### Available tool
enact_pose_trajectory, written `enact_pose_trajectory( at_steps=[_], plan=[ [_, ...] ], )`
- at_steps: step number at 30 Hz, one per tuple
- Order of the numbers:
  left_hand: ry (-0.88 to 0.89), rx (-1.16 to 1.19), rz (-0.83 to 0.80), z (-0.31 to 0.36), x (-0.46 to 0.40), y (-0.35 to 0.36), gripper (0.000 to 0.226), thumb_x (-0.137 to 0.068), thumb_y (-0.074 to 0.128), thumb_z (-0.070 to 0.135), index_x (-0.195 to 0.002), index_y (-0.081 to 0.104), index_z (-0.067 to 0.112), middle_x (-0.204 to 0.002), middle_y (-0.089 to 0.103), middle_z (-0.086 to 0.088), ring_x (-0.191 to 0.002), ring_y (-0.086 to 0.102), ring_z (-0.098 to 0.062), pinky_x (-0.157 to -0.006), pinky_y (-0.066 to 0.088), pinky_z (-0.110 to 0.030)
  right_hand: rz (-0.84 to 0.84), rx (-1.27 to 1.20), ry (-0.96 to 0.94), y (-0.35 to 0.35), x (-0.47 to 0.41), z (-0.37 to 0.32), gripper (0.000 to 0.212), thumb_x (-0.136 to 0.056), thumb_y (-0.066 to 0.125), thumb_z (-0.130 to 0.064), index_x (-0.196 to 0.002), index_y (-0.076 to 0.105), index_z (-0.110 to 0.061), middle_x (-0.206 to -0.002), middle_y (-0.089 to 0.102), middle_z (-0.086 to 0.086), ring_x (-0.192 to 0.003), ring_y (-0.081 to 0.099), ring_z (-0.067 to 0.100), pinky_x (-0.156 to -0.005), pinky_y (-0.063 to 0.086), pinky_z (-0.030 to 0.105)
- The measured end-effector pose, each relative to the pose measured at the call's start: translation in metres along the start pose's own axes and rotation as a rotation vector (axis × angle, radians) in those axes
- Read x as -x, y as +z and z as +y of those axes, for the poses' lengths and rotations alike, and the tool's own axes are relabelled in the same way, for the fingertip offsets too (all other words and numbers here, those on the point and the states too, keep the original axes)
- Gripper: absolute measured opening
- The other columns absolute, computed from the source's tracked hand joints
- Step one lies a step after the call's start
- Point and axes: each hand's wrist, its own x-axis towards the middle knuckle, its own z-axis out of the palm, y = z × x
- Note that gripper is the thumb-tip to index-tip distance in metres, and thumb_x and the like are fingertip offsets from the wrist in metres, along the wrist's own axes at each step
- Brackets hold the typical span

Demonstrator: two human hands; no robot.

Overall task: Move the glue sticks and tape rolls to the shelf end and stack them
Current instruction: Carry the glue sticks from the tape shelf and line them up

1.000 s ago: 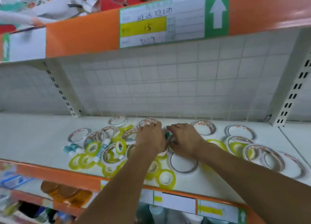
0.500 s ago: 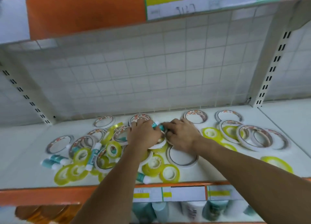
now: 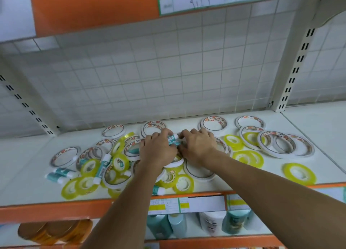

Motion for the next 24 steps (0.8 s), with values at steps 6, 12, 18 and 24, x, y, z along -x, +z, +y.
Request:
enact_pose_trajectory(
  at_steps=[6, 12, 18, 24],
  plan=[
    [-0.025, -0.117, -0.020, 0.005, 0.001, 0.003, 0.046, -0.099, 0.041, 0.045, -0.143, 0.039, 0.033, -0.142, 0.044, -0.002, -0.132, 0.034, -0.027, -0.109, 0.025, -0.043, -0.002, -0.052, 0.017, 0.001, -0.001, 0.006, 0.041, -0.096, 0.046, -0.053, -0.133, 0.056, -0.039, -0.134, 0.052, 0.001, -0.128, 0.038, 0.028, -0.110, 0.025, 0.040],
    [-0.088, 0.043, -0.044, 0.009, 0.007, -0.005, 0.037, -0.098, 0.038, 0.047, -0.130, 0.049, 0.033, -0.136, 0.052, 0.000, -0.130, 0.038, -0.024, -0.107, 0.026, -0.043, 0.027, -0.178, 0.009, 0.002, -0.001, 0.014, 0.036, -0.093, 0.051, -0.059, -0.121, 0.060, -0.038, -0.123, 0.061, -0.005, -0.125, 0.040, 0.025, -0.108, 0.025, 0.037],
    [-0.108, 0.132, -0.091, 0.014, 0.015, -0.015, 0.038, -0.093, 0.046, 0.039, -0.131, 0.048, 0.036, -0.129, 0.055, -0.002, -0.122, 0.043, -0.026, -0.107, 0.032, -0.046, 0.132, -0.472, 0.023, 0.006, 0.001, 0.024, 0.020, -0.085, 0.069, -0.044, -0.099, 0.065, -0.030, -0.093, 0.069, -0.005, -0.108, 0.052, 0.022, -0.096, 0.042, 0.036],
    [-0.063, 0.062, -0.011, 0.010, 0.017, -0.009, 0.048, -0.091, 0.052, 0.031, -0.138, 0.043, 0.038, -0.127, 0.055, -0.004, -0.121, 0.045, -0.027, -0.104, 0.036, -0.044, 0.168, -0.989, 0.039, 0.005, 0.007, 0.028, 0.014, -0.085, 0.077, -0.024, -0.098, 0.073, -0.023, -0.071, 0.062, -0.012, -0.063, 0.056, 0.002, -0.064, 0.045, 0.017]
  ],
)
